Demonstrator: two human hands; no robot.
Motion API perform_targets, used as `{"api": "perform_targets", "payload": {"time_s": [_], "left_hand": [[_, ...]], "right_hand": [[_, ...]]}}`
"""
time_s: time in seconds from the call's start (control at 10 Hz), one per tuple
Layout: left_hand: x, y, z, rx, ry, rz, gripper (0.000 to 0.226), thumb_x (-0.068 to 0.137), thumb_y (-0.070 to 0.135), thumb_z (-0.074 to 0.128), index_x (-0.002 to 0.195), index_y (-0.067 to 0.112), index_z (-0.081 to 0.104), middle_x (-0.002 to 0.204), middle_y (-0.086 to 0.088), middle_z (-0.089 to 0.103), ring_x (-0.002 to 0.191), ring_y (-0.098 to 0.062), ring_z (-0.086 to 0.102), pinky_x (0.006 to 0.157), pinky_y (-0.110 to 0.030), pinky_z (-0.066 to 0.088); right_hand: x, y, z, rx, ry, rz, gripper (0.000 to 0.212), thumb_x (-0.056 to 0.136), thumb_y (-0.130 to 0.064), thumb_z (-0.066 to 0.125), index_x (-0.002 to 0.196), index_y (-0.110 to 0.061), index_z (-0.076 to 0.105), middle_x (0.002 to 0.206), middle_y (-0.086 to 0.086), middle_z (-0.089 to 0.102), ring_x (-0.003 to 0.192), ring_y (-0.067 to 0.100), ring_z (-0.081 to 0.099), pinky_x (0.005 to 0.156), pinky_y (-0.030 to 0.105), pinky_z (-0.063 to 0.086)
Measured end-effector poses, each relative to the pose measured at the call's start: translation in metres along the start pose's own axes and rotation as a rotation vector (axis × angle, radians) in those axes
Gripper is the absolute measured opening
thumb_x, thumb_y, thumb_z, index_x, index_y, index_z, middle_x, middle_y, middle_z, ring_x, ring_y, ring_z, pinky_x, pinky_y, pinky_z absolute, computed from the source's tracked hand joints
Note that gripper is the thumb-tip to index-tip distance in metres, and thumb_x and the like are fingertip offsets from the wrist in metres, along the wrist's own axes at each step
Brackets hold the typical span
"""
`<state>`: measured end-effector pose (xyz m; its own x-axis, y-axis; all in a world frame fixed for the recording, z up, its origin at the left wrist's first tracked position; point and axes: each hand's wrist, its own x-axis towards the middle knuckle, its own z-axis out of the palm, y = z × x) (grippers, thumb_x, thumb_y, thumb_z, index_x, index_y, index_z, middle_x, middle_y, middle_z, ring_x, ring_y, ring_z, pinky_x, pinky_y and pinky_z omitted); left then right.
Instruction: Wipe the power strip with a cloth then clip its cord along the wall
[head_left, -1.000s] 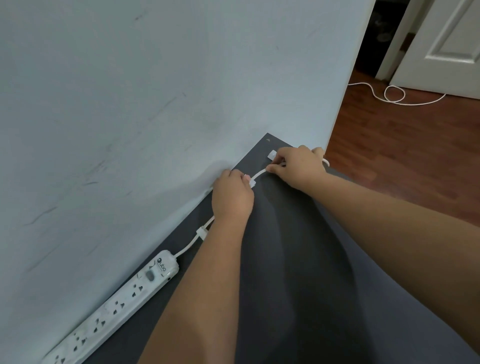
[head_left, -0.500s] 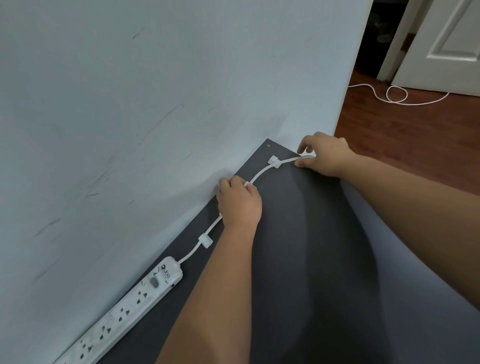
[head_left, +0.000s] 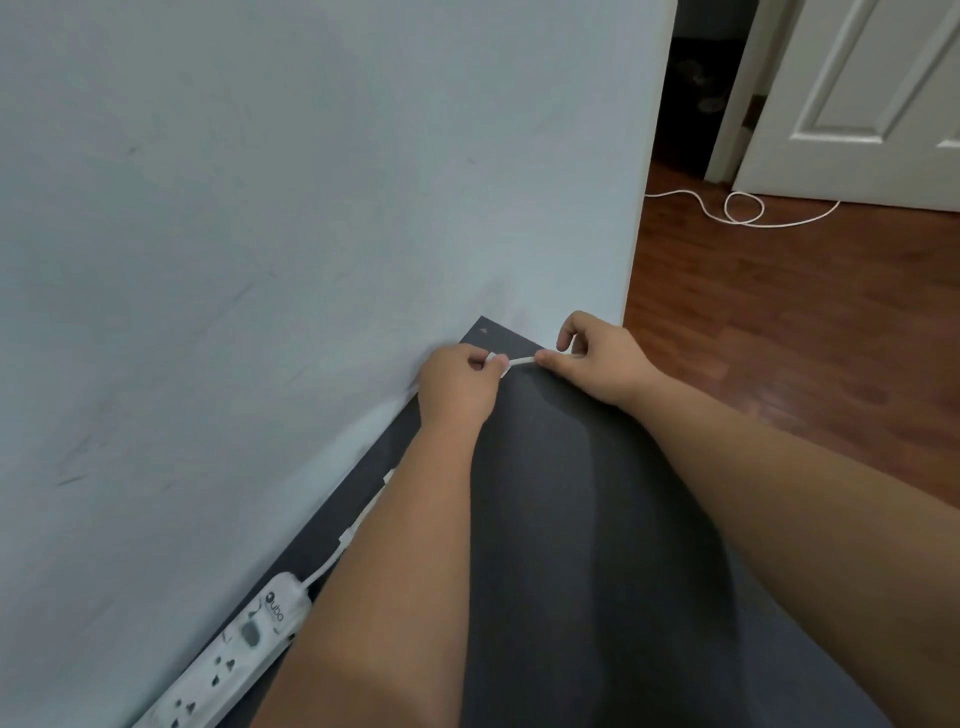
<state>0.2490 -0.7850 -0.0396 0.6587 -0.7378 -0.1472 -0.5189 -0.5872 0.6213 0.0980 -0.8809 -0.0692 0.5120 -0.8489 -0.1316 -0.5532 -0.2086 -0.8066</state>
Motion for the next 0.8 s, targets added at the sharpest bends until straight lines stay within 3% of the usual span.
{"api": "perform_targets", "payload": {"time_s": [0.1,0.4,0.5,0.6,0.7,0.8], "left_hand": [[0.002,0.009,0.0,0.121,0.001,0.004,0.025,0.091,0.032,0.056,0.095,0.014,0.073,0.091,-0.003,0.073,0.078,-0.02,0.06,0.07,-0.028,0.044],[0.008,0.012,0.016,0.441,0.077,0.121,0.035,0.101,0.024,0.034,0.097,0.003,0.063,0.104,-0.015,0.062,0.095,-0.033,0.059,0.073,-0.036,0.039],[-0.006,0.003,0.016,0.435,0.131,0.18,0.034,0.102,0.028,0.035,0.105,0.008,0.062,0.11,-0.01,0.06,0.099,-0.031,0.054,0.076,-0.038,0.041],[-0.025,-0.01,0.014,0.562,0.072,0.206,0.037,0.102,0.029,0.033,0.134,0.023,0.049,0.13,-0.003,0.056,0.112,-0.029,0.047,0.09,-0.037,0.04],[-0.05,-0.015,0.002,0.62,-0.008,0.2,0.05,0.1,0.037,0.033,0.149,0.029,0.025,0.157,0.002,0.029,0.137,-0.029,0.031,0.115,-0.046,0.024],[-0.107,-0.025,-0.01,0.56,0.011,0.218,0.059,0.097,0.043,0.036,0.151,0.028,0.017,0.161,0.004,0.016,0.146,-0.024,0.017,0.119,-0.047,0.012]], "right_hand": [[0.001,0.0,0.002,-0.034,0.013,-0.028,0.032,0.078,-0.05,0.067,0.078,-0.02,0.055,0.069,-0.006,0.054,0.065,0.011,0.049,0.053,0.027,0.035],[0.011,-0.003,0.004,-0.028,0.023,-0.017,0.029,0.076,-0.046,0.07,0.074,-0.021,0.056,0.07,-0.007,0.052,0.071,0.016,0.051,0.054,0.027,0.036],[0.022,-0.009,0.007,-0.076,0.061,0.037,0.029,0.075,-0.051,0.068,0.078,-0.023,0.059,0.077,-0.006,0.055,0.085,0.019,0.054,0.06,0.028,0.036],[0.03,-0.015,0.01,-0.308,0.141,0.02,0.034,0.078,-0.057,0.062,0.096,-0.028,0.062,0.105,0.0,0.055,0.107,0.027,0.045,0.086,0.037,0.034],[0.023,-0.027,0.016,-0.256,0.067,0.026,0.031,0.09,-0.04,0.053,0.116,-0.023,0.059,0.122,0.007,0.051,0.114,0.03,0.049,0.091,0.039,0.039],[0.009,-0.031,0.021,-0.292,-0.101,0.028,0.041,0.097,-0.034,0.039,0.136,-0.022,0.045,0.137,0.011,0.05,0.122,0.033,0.048,0.097,0.041,0.04]]}}
